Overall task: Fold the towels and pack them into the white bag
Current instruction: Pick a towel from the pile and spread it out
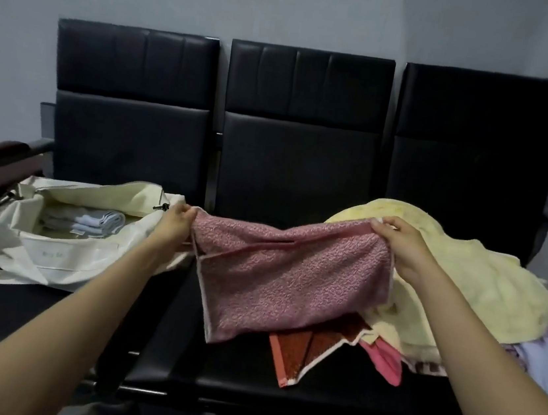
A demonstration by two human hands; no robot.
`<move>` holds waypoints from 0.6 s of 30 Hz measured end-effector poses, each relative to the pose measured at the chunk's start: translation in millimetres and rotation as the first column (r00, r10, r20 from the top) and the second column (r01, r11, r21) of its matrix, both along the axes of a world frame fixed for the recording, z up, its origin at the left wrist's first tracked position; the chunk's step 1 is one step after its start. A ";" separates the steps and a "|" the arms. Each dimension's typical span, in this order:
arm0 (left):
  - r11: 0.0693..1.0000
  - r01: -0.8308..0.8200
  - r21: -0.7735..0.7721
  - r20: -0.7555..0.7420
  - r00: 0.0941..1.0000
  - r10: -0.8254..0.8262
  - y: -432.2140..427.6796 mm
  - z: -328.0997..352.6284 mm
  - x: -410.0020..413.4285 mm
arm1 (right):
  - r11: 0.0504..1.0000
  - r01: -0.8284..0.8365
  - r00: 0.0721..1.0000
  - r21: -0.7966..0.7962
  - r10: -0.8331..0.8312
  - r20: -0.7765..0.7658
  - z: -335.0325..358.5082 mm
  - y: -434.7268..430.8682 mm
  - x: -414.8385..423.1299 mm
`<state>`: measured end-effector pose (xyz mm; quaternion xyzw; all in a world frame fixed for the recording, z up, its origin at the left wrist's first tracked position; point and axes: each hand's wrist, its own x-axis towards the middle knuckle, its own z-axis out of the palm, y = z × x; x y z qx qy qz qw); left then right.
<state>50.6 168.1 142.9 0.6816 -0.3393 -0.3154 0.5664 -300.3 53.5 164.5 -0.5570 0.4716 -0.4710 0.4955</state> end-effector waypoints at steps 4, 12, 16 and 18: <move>0.999 0.028 -0.038 0.016 0.999 -0.028 -0.3 61.3 -0.7 | 0.998 -0.002 0.999 -0.058 -0.001 -0.050 46.1 5.3 -2.1; 0.957 0.172 -0.234 0.088 0.984 -0.155 29.7 124.9 -10.9 | 0.991 0.071 0.994 -0.110 -0.061 0.092 96.9 27.9 -1.6; 0.946 0.163 -0.280 0.149 0.981 -0.125 31.3 133.8 -3.6 | 0.972 0.132 0.985 -0.196 -0.107 0.132 118.8 39.3 -3.3; 0.973 0.091 -0.211 0.346 0.938 -0.013 32.6 137.7 2.9 | 0.957 0.153 0.984 -0.245 -0.124 0.129 127.5 42.6 -5.4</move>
